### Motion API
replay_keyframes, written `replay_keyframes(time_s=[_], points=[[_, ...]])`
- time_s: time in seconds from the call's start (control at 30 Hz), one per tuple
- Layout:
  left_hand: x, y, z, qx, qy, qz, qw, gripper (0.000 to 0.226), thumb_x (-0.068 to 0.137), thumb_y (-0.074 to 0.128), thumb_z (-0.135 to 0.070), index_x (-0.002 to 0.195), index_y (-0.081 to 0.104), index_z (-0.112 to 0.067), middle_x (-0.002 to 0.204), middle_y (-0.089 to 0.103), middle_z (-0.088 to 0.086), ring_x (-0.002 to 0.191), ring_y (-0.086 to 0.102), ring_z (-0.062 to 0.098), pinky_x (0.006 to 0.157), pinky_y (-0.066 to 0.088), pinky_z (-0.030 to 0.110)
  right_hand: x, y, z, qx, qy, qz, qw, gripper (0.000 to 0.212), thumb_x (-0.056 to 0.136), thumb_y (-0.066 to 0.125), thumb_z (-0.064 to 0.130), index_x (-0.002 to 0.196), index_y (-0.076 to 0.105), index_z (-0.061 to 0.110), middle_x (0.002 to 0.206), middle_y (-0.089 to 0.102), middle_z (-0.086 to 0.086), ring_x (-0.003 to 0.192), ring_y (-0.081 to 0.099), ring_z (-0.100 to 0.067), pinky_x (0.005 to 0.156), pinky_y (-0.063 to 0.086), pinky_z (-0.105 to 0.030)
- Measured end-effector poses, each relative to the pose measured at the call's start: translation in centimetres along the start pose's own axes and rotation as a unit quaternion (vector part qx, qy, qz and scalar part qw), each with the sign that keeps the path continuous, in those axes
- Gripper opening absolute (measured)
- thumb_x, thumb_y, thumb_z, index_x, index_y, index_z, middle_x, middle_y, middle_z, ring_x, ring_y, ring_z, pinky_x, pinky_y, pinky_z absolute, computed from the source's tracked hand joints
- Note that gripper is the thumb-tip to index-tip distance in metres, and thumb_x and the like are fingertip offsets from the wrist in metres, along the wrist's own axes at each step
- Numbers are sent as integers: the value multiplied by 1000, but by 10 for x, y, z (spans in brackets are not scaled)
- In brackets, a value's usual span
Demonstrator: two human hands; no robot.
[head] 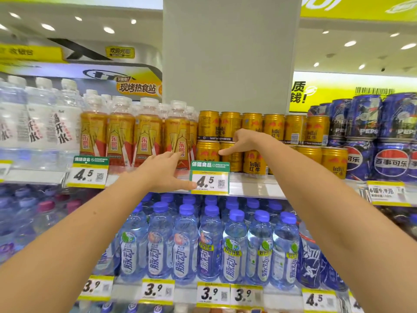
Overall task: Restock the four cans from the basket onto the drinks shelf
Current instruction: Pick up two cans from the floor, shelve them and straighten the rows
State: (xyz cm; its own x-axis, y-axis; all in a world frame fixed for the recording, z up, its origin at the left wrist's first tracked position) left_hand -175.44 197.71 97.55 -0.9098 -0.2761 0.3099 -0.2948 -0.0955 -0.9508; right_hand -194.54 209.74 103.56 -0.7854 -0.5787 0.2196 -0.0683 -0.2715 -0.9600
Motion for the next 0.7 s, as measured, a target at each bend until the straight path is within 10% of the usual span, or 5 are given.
replay_keyframes(time_s=[0.33, 0.7], points=[[-5, -1, -16, -27, 7, -41, 999, 101, 76, 52, -67, 150, 13, -10, 153, 30, 11, 138, 34, 29, 115, 26, 46, -3, -3, -4, -5, -65, 90, 994, 76, 80, 60, 57, 145, 30, 30, 158, 21, 0, 144, 23, -28, 114, 26, -49], [0, 1, -21, -37, -5, -58, 998, 103, 75, 53, -67, 150, 11, -11, 156, 25, 9, 141, 31, 27, 117, 23, 48, 9, -6, 1, 7, -85, 10, 996, 83, 72, 64, 63, 133, 48, 9, 137, 50, -7, 123, 48, -27, 98, 43, -39]])
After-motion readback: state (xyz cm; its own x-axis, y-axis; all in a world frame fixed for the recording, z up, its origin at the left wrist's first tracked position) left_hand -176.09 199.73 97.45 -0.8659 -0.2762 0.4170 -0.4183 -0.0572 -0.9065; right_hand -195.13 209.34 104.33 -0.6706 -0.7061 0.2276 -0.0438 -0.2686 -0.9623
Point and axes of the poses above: each hand's wrist, its own x-axis towards the middle knuckle, its own y-axis out of the palm, z = x × y, the point moved 6 cm from there along x, towards the middle knuckle
